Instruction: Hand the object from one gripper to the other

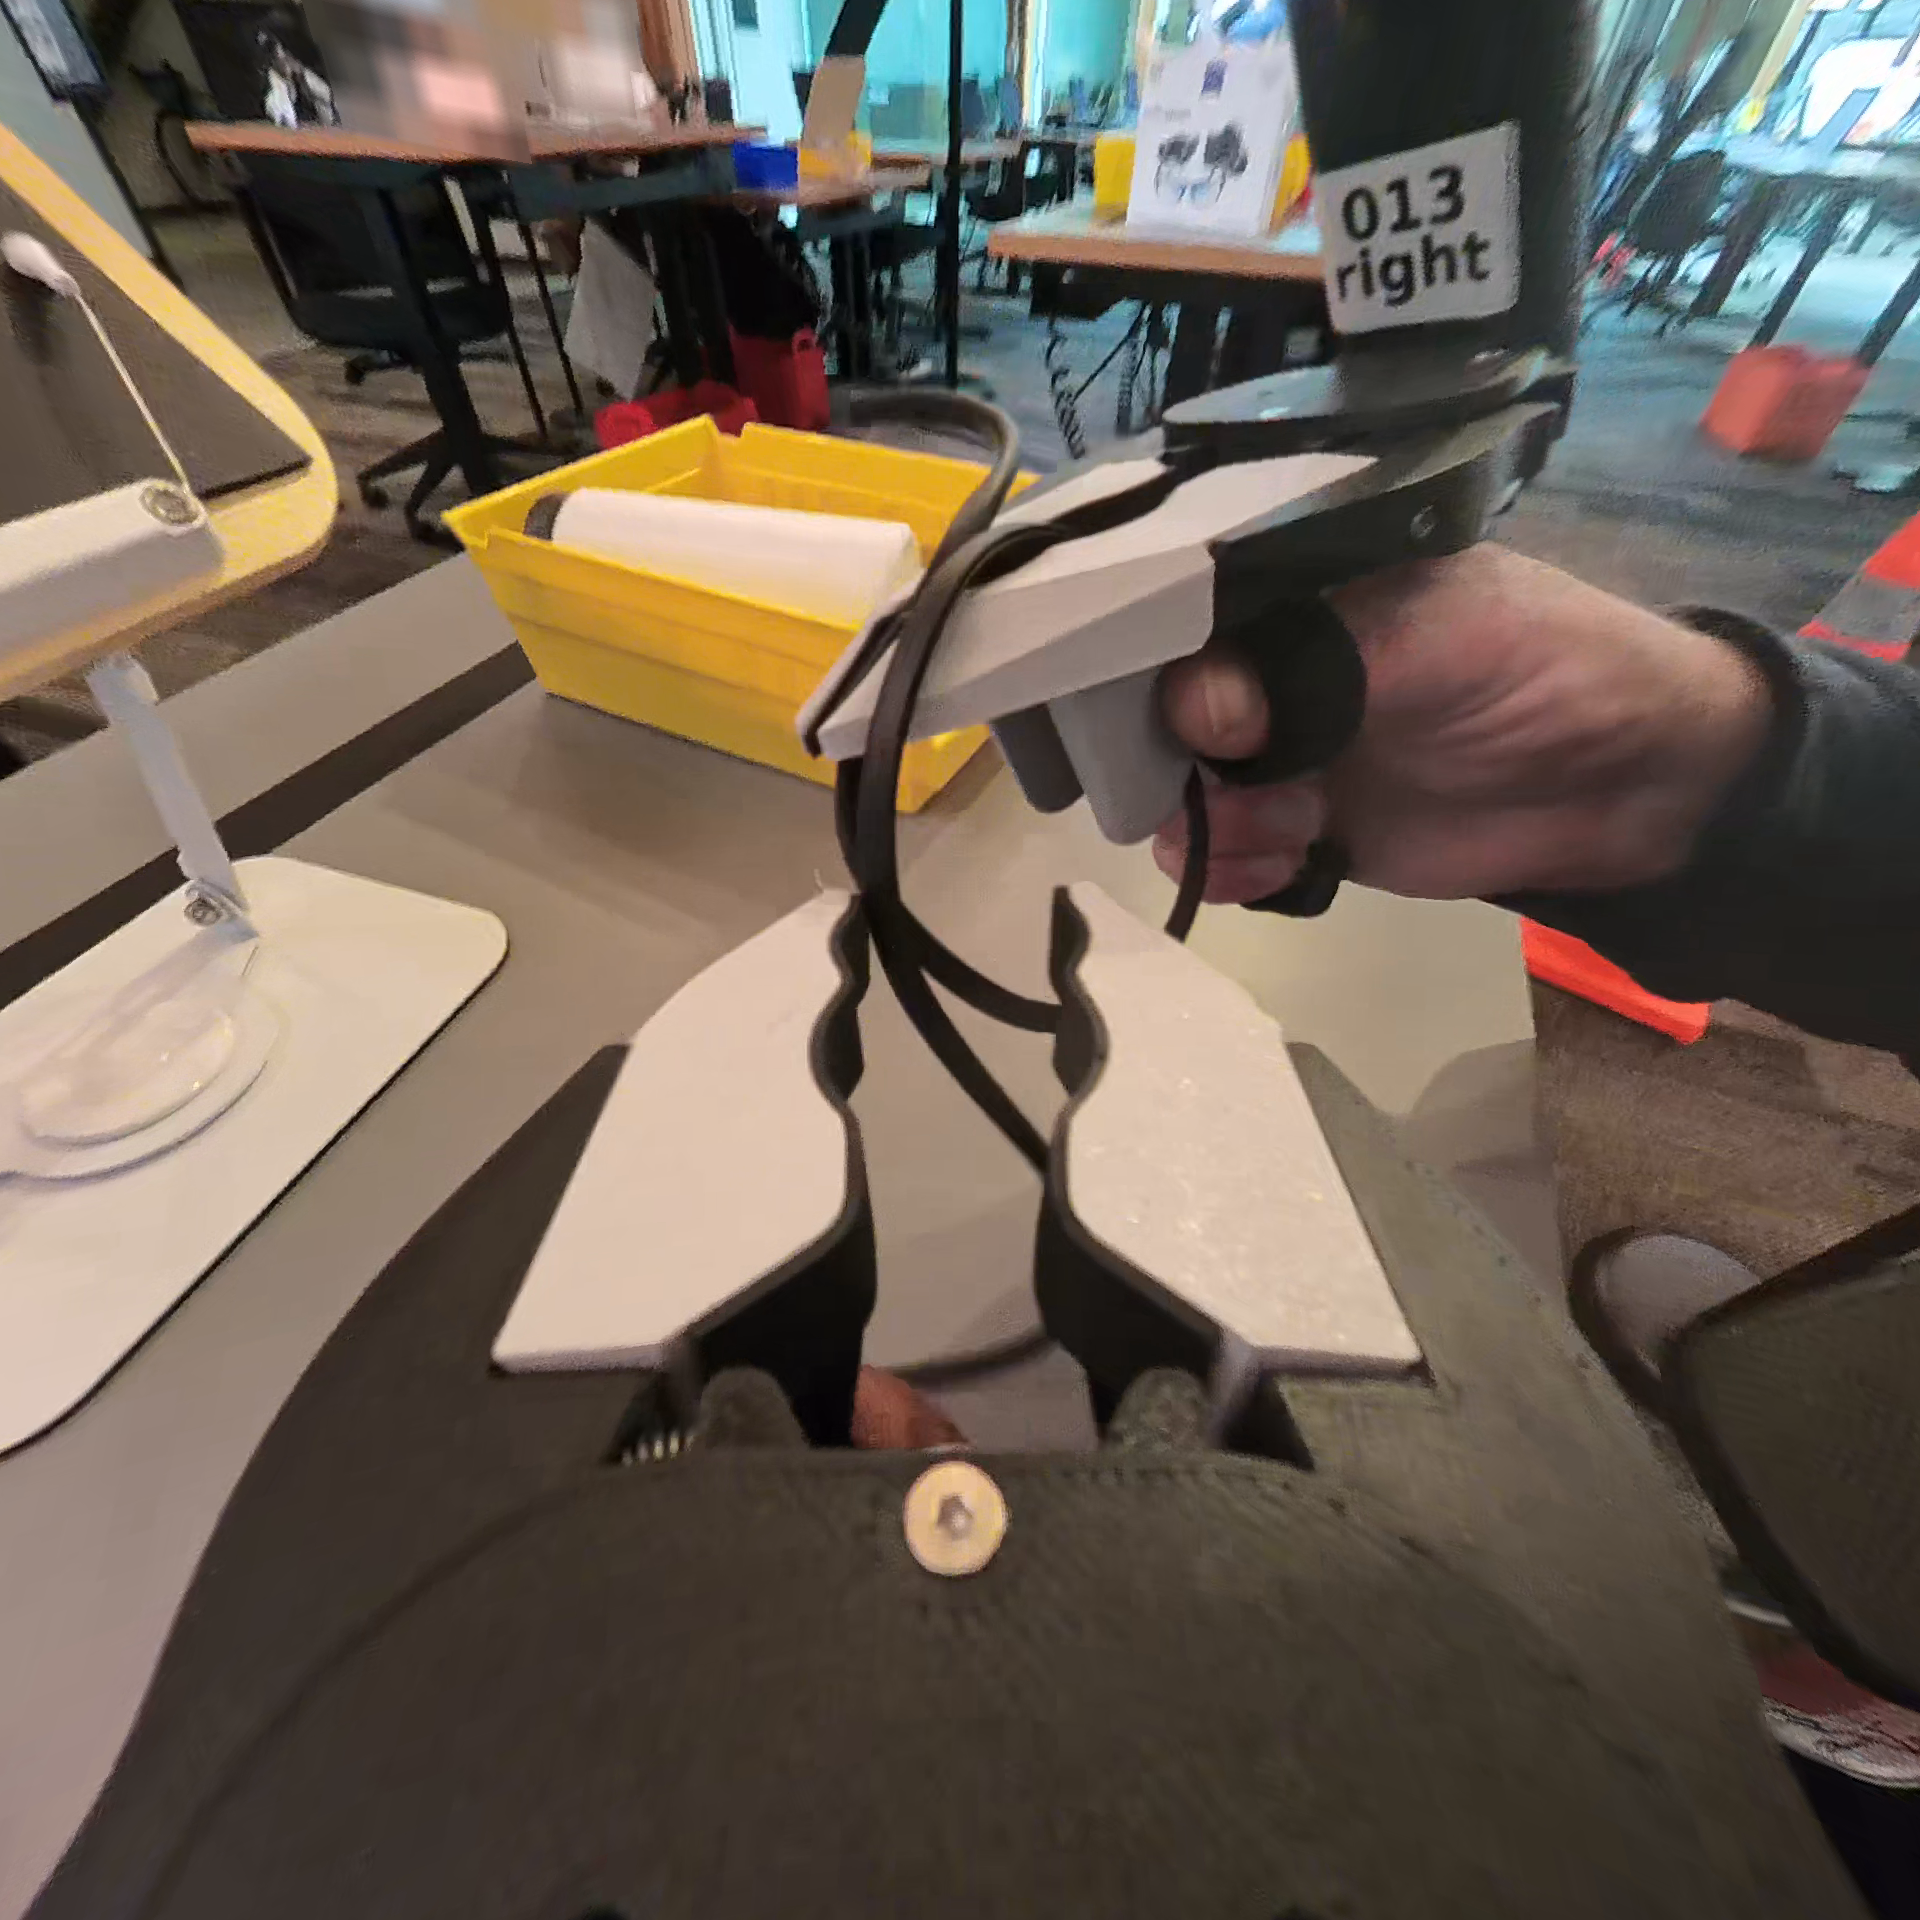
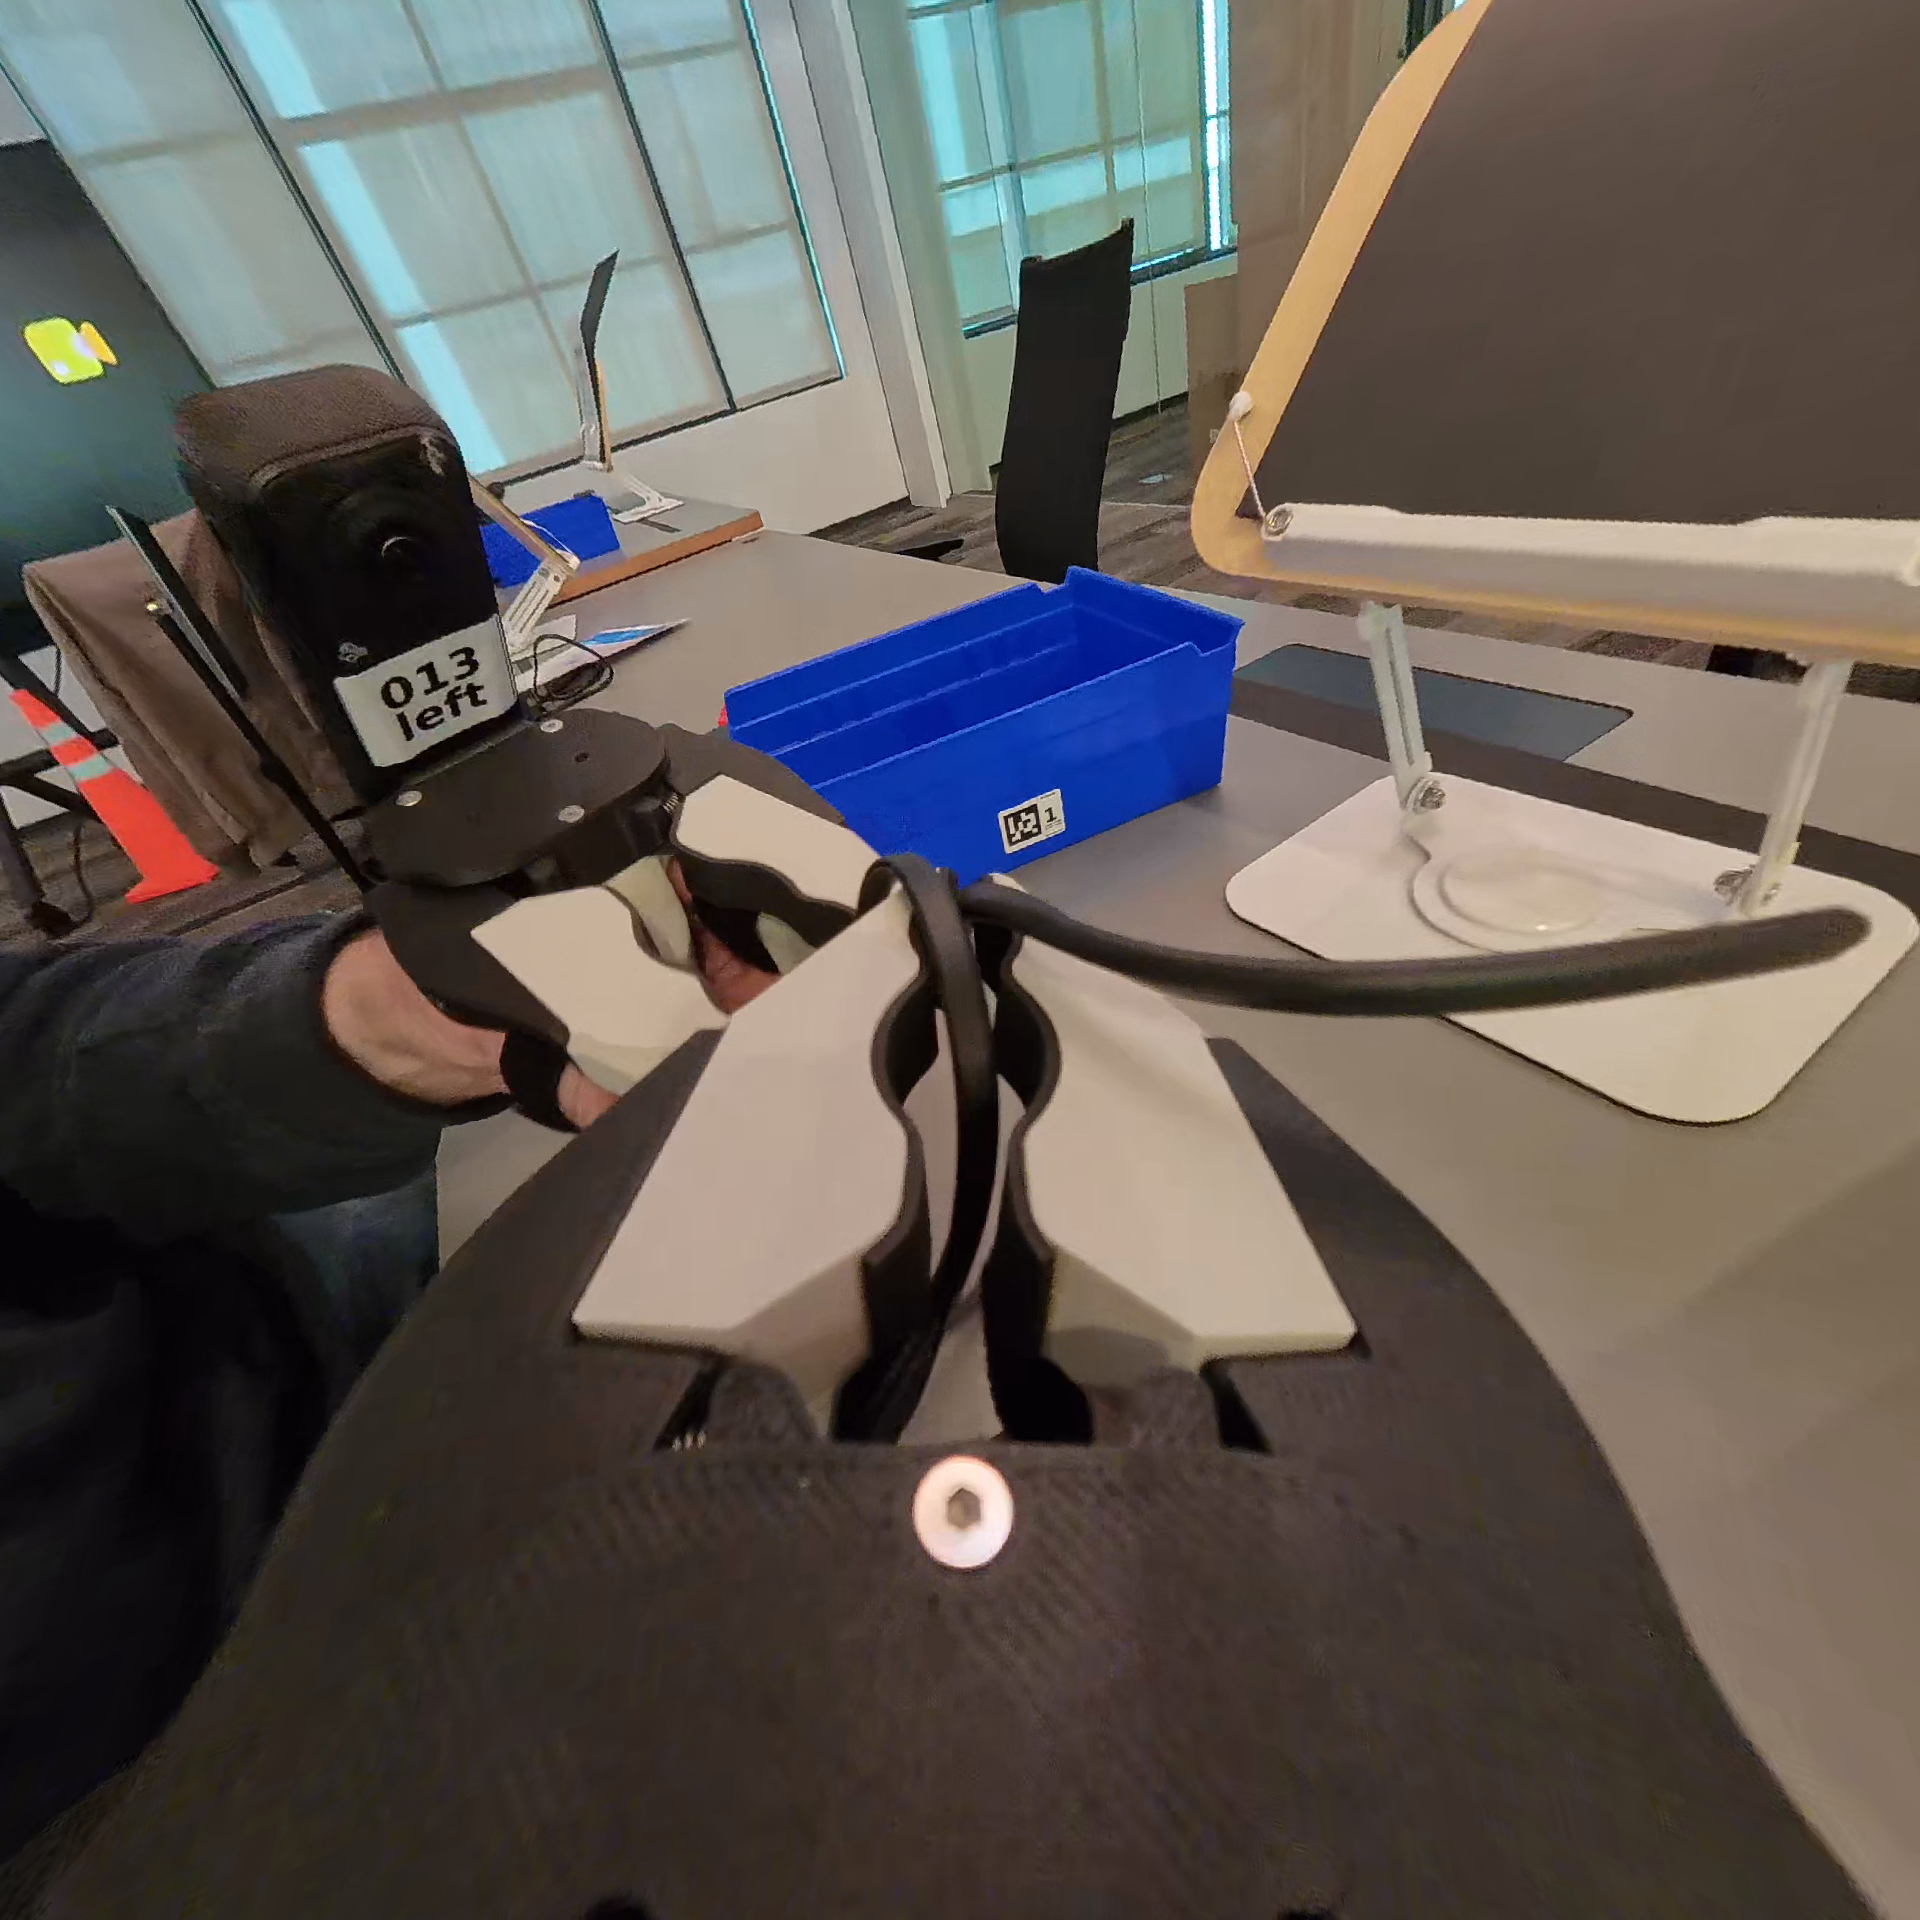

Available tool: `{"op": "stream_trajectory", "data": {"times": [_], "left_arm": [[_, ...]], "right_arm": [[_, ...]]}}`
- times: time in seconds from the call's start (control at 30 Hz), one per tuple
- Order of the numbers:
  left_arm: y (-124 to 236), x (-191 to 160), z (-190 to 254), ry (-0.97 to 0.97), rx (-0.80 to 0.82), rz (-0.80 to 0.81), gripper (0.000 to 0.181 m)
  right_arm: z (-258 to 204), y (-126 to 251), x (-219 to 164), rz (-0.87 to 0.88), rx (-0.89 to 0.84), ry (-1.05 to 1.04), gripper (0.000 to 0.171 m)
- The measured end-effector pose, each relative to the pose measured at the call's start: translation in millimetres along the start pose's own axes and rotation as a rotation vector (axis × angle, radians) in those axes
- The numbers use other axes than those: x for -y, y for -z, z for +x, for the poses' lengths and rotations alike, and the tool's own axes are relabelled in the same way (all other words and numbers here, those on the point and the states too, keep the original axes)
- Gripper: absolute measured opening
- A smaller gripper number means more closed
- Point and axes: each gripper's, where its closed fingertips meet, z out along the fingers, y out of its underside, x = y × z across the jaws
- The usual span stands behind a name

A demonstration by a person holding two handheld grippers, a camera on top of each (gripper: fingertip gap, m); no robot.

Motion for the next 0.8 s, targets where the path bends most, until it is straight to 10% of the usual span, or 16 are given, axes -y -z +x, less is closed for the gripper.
{"op": "stream_trajectory", "data": {"times": [0.5, 0.8], "left_arm": [[-14, -37, 1, -0.156, 0.256, -0.141, 0.118], [-9, -38, -31, -0.205, 0.511, -0.161, 0.056]], "right_arm": [[-3, -17, -5, 0.015, -0.044, -0.038, 0.000], [-13, -26, -9, -0.007, -0.048, -0.011, 0.000]]}}
